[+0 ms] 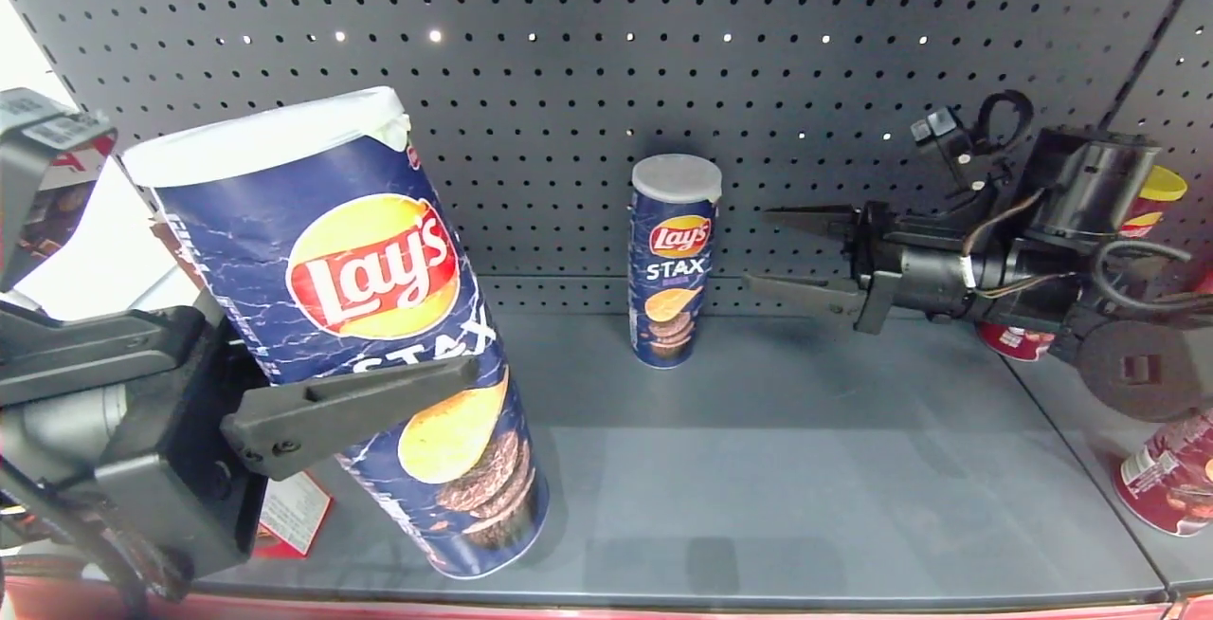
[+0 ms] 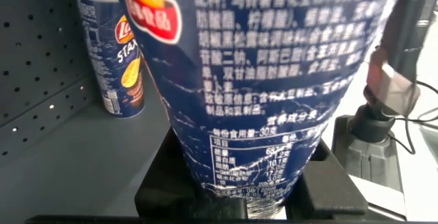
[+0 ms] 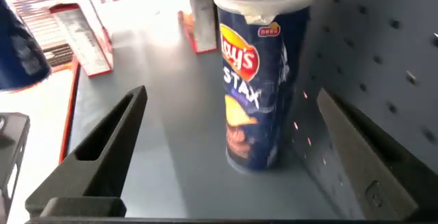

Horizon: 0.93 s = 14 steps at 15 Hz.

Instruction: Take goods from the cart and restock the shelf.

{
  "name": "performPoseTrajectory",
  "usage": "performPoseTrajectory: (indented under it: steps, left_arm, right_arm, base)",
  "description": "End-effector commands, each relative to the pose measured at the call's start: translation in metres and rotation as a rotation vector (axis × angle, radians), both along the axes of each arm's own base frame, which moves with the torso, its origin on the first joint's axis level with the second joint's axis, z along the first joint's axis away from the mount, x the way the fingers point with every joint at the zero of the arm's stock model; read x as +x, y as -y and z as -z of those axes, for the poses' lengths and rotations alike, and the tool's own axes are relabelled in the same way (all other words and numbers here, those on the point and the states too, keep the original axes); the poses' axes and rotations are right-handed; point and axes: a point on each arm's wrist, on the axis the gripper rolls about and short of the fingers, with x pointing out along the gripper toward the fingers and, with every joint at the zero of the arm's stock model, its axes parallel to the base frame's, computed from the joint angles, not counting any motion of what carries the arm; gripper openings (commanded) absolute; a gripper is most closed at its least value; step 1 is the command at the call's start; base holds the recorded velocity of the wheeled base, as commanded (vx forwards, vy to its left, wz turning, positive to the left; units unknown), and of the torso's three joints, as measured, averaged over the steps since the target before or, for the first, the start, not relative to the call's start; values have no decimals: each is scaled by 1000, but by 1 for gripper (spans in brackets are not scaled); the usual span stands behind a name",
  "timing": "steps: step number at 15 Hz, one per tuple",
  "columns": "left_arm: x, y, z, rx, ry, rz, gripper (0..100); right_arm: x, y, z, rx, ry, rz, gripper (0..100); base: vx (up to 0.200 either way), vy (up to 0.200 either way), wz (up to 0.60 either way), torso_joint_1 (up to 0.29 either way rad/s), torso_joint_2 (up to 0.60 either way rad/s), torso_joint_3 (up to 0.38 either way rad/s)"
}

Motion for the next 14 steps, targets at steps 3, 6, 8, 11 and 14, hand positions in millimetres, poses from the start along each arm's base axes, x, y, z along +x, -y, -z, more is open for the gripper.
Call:
performPoseTrajectory:
  steps: [3,6,8,11,14]
  left_arm:
    - [1,1,0,-5,-13,7,0]
    - [1,1,-1,-10,-15,9,0]
    - [1,1,-1,-9,-16,7,0]
    - [2,1,-2,-10,-15,6,0]
    - [2,1,-2,-10,-13,6,0]
  right_arm:
    - [39,-15,18,-5,-10,-17,100]
    - [52,-20,24,-6,-13,-17,100]
    - [57,-21,29,-9,-22,-17,100]
    - [66,-28,38,-13,-32,-27,100]
    - [71,-39,49,-18,-42,-43,100]
  base:
    - [0,0,0,0,0,0]
    - [0,0,0,0,0,0]
    - [0,0,0,0,0,0]
    - [0,0,0,0,0,0]
    - [0,0,0,0,0,0]
